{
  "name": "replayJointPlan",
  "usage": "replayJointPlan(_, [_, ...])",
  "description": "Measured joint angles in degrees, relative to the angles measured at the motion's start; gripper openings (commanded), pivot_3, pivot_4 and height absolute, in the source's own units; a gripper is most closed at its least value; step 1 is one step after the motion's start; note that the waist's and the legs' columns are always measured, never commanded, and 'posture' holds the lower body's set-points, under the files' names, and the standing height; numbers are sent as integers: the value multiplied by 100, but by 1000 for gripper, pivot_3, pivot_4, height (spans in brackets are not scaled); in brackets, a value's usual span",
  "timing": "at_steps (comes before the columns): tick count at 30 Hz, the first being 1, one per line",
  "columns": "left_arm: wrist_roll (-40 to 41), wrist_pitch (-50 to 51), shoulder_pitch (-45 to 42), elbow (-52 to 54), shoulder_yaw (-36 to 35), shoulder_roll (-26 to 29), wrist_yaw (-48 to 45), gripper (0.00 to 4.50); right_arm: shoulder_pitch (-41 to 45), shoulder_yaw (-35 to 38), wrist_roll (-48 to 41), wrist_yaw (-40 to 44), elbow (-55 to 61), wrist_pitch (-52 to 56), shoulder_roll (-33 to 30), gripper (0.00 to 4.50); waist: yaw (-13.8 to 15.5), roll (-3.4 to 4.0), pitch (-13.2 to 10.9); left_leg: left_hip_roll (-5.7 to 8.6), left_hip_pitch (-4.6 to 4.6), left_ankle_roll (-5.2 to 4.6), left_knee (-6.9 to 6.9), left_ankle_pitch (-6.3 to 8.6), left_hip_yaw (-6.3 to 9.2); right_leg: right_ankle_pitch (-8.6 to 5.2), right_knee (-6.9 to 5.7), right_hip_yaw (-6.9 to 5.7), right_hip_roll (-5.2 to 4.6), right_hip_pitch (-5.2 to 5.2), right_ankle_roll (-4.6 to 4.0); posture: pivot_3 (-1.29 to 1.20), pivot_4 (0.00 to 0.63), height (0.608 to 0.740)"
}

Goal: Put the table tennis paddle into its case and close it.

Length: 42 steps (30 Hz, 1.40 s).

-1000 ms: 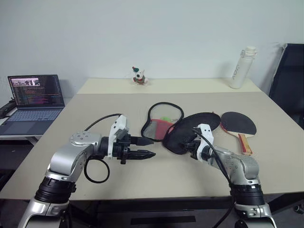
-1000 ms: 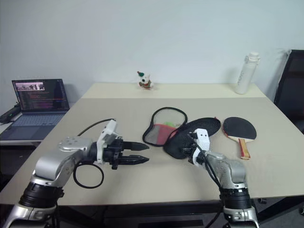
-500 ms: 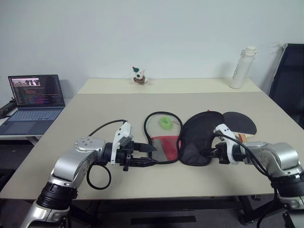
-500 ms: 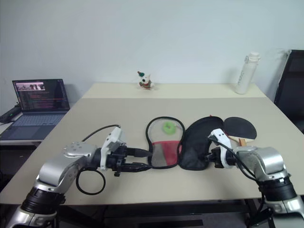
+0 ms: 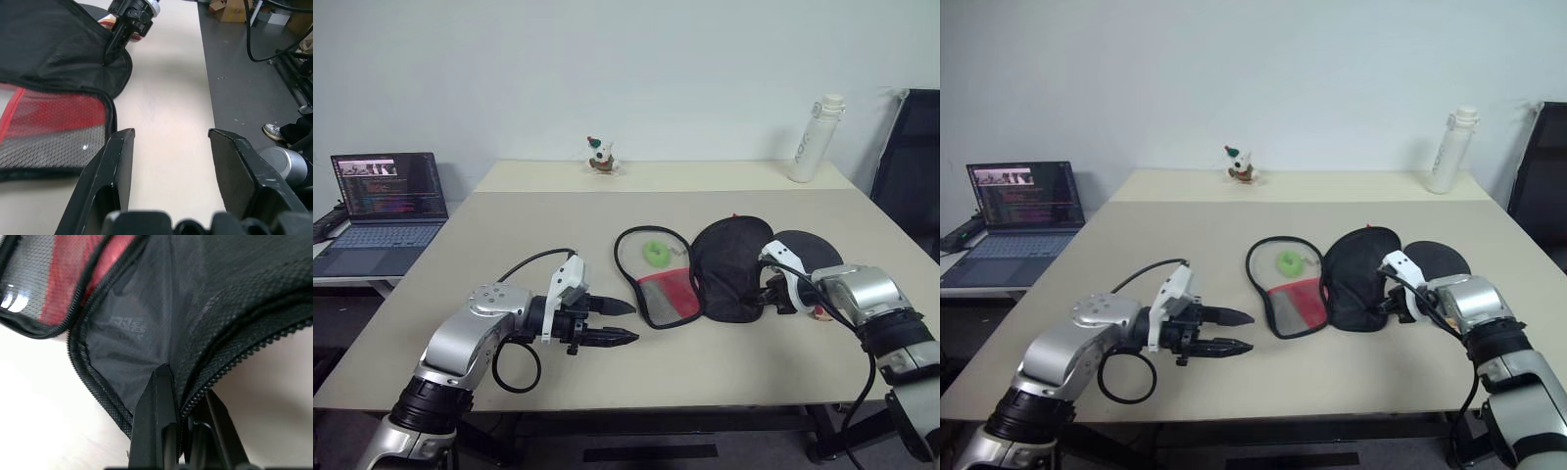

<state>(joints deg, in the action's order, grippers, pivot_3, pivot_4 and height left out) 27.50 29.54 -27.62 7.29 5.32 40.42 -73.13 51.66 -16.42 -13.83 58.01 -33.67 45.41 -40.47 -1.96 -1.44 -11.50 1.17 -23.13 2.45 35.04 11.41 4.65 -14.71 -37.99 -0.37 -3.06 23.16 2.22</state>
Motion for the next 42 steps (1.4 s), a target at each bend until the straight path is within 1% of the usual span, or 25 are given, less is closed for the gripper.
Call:
replayJointPlan(5, [-56,-62,5,-5,3,1,0,2615,294,-88,431,382,-547,-330,-4,47,1,1,0,1,0,0,0,0,-1,0,-1,1,-1,0,0,0,150,740])
replayJointPlan(9, [-113,-157,4,-68,57,-7,-4,2615,576,-84,738,452,-967,-577,-8,47,0,1,0,1,1,1,0,0,-1,12,-1,0,0,0,-19,0,150,740])
replayJointPlan(11, [-134,-185,4,-112,102,-11,-4,2615,642,-46,815,439,-1135,-631,40,452,0,1,0,0,1,0,0,0,-1,12,-1,1,0,0,-20,0,150,740])
replayJointPlan(12, [-139,-212,4,-115,115,-16,-6,2615,662,-37,836,404,-1210,-643,71,578,0,1,-1,1,1,1,0,0,-1,12,-1,0,0,0,-21,0,150,740])
replayJointPlan(18, [-156,-274,-4,-132,134,-41,-8,2615,759,25,1037,277,-1482,-744,147,2610,-1,1,0,1,1,1,0,0,-2,13,-2,1,-1,0,-21,0,150,740])
replayJointPlan(19, [-158,-276,-5,-134,141,-44,-8,2615,771,54,1055,241,-1511,-779,147,2896,-1,1,-1,1,1,1,0,0,-1,13,-2,1,-1,0,-21,0,150,740])
replayJointPlan(23, [-164,-294,-7,-138,157,-65,-8,2615,1050,290,1159,-88,-1776,-1073,132,2896,-8,4,-2,1,1,1,0,-1,-4,13,-4,4,-1,2,-22,0,150,740])
replayJointPlan(26, [-165,-334,-7,-138,161,-83,-8,2615,1224,403,1277,-163,-1776,-1375,-46,2896,1,3,-2,1,1,1,0,0,-3,13,-2,2,0,2,-22,0,150,740])
replayJointPlan(29, [-164,-349,-10,-149,163,-88,-22,2615,1201,485,1314,-162,-1742,-1485,-262,2896,7,3,-2,4,-1,1,-1,0,-4,13,-1,3,-3,2,-22,0,150,740])
replayJointPlan(31, [-156,-352,-32,-176,169,-132,-26,2615,1030,669,1251,-153,-1501,-1473,-399,2896,11,3,-2,4,-2,1,-1,0,-3,13,-1,3,-4,2,-22,0,150,740])
replayJointPlan(34, [-152,-352,-82,-245,176,-161,-28,2615,636,1015,1169,-280,-960,-1332,-569,3484,12,3,-2,3,-1,1,0,0,-3,13,-3,2,-3,2,-22,0,150,740])
replayJointPlan(36, [-142,-352,-142,-258,179,-186,-31,2615,267,1309,1110,-602,-582,-1164,-628,4173,15,2,-2,3,-2,1,1,0,-2,13,-6,2,-3,1,-22,0,150,740])
replayJointPlan(37, [-125,-350,-181,-267,178,-208,-29,2615,14,1526,1082,-928,-332,-1035,-623,4465,17,3,-2,3,-2,1,1,-1,-3,13,-5,2,-3,1,-22,0,150,740])
replayJointPlan(42, [-90,-340,-396,-381,176,-329,0,2615,-687,2475,910,-2213,482,-236,-377,4465,-2,3,-2,2,4,1,4,-1,-9,14,-13,10,-3,1,-22,0,150,740])
